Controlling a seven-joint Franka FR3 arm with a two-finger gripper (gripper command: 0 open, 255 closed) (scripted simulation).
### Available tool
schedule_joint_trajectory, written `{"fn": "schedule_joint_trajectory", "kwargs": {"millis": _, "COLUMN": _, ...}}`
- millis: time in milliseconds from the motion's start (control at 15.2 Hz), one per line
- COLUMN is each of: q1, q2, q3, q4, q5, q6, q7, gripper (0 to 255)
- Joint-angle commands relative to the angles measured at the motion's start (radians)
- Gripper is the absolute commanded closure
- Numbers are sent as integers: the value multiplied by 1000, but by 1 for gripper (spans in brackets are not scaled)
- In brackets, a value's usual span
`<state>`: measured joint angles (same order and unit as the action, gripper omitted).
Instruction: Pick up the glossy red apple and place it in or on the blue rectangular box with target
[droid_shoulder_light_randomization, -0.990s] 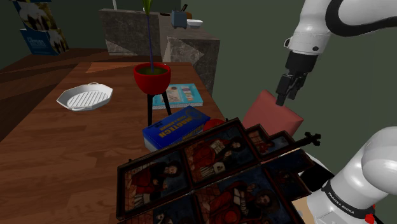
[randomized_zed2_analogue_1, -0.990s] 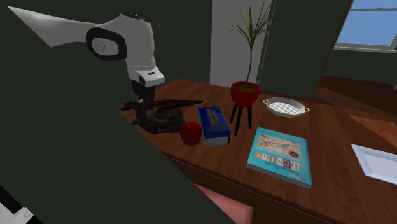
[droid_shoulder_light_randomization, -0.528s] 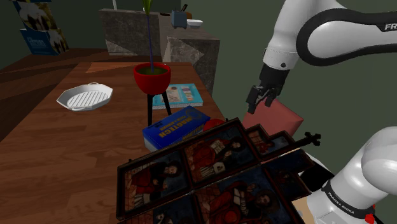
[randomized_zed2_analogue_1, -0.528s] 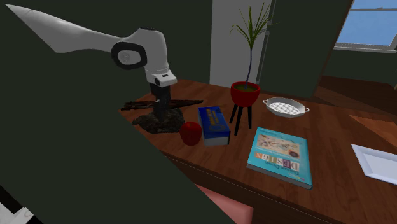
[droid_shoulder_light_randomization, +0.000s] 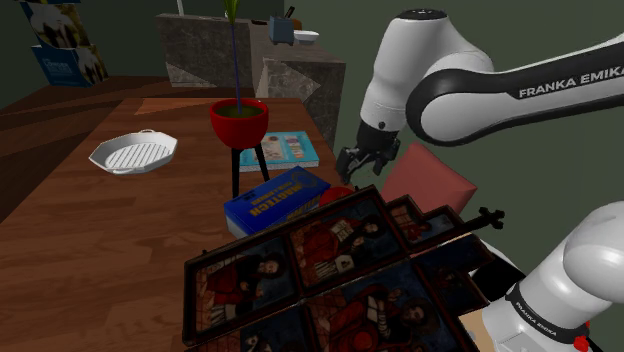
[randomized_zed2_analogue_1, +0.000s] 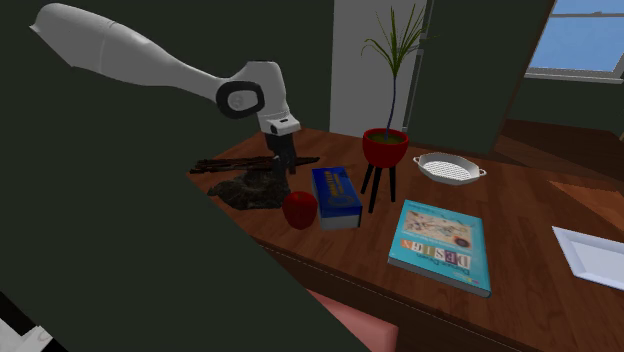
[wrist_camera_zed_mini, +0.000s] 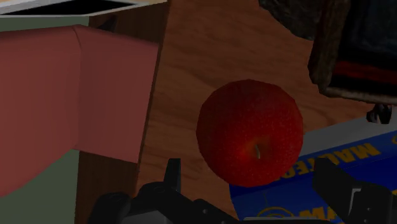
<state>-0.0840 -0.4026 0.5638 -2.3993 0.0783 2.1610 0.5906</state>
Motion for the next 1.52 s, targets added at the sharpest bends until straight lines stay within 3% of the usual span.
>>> {"fn": "schedule_joint_trajectory", "kwargs": {"millis": 0, "q1": -38, "q2": 74, "q3": 67, "q4": 42, "q5": -68, "q6": 51, "q7": 104, "gripper": 0}}
{"fn": "schedule_joint_trajectory", "kwargs": {"millis": 594, "q1": -79, "q2": 173, "q3": 112, "q4": 13, "q5": -150, "q6": 168, "q7": 180, "gripper": 0}}
{"fn": "schedule_joint_trajectory", "kwargs": {"millis": 1056, "q1": -78, "q2": 173, "q3": 112, "q4": 13, "q5": -150, "q6": 168, "q7": 180, "gripper": 0}}
{"fn": "schedule_joint_trajectory", "kwargs": {"millis": 1122, "q1": -78, "q2": 173, "q3": 112, "q4": 13, "q5": -150, "q6": 168, "q7": 180, "gripper": 255}}
{"fn": "schedule_joint_trajectory", "kwargs": {"millis": 1452, "q1": -78, "q2": 173, "q3": 112, "q4": 13, "q5": -150, "q6": 168, "q7": 180, "gripper": 255}}
